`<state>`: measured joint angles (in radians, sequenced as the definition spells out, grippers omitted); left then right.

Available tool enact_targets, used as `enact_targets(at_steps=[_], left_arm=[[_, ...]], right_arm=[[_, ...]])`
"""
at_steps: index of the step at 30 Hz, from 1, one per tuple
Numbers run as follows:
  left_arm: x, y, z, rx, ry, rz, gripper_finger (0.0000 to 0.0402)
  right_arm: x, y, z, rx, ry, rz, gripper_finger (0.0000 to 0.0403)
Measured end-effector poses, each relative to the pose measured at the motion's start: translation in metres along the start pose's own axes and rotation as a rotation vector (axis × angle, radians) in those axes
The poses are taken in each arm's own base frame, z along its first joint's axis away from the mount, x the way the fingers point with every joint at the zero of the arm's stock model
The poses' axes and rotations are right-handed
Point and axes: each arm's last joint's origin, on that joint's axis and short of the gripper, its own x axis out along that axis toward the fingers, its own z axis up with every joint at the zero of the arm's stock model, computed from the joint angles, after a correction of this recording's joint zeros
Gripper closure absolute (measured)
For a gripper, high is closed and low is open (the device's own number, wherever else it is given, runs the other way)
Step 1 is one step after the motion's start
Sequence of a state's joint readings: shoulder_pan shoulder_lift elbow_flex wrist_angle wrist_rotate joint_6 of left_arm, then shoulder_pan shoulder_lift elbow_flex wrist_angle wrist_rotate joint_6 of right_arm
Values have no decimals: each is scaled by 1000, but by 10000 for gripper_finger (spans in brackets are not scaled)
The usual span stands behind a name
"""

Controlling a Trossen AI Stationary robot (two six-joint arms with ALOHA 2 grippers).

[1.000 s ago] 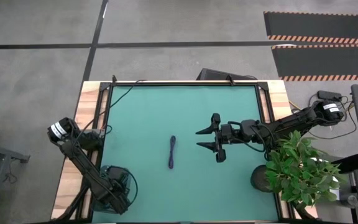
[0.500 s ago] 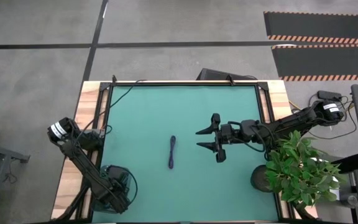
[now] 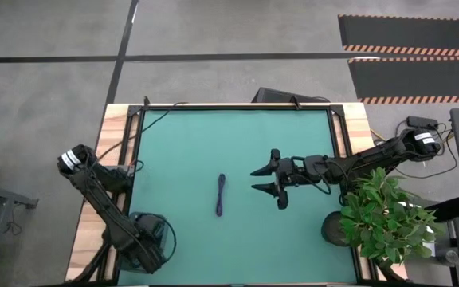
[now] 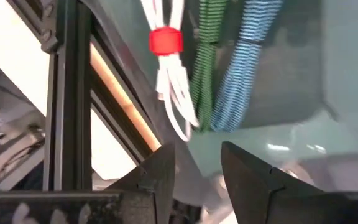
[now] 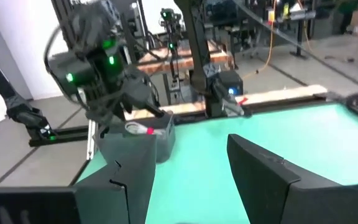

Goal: Pick and place USB-C Cables
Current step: Put the purple charger cable into the gray bin

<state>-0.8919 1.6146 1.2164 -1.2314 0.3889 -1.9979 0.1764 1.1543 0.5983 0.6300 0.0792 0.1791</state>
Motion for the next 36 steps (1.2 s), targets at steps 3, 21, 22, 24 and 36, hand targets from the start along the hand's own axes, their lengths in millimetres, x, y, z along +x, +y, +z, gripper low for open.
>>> enact_targets(at_steps=[3, 21, 22, 24, 36], left_arm=[[-15, 0, 2, 29, 19, -64, 288], [-93, -58, 78, 475, -585, -674, 288], [-97, -62, 85, 491, -651, -698, 288], [-104, -70, 96, 531, -764, -733, 288], [-72, -90, 142, 349, -917, -675, 288]], right_arm=[[0, -1, -5, 53, 50, -7, 213], [-6, 16, -29, 255, 284, -10, 218], [-6, 18, -30, 254, 283, -1, 219], [-7, 22, -29, 252, 276, 16, 221], [-7, 26, -29, 240, 273, 33, 225]])
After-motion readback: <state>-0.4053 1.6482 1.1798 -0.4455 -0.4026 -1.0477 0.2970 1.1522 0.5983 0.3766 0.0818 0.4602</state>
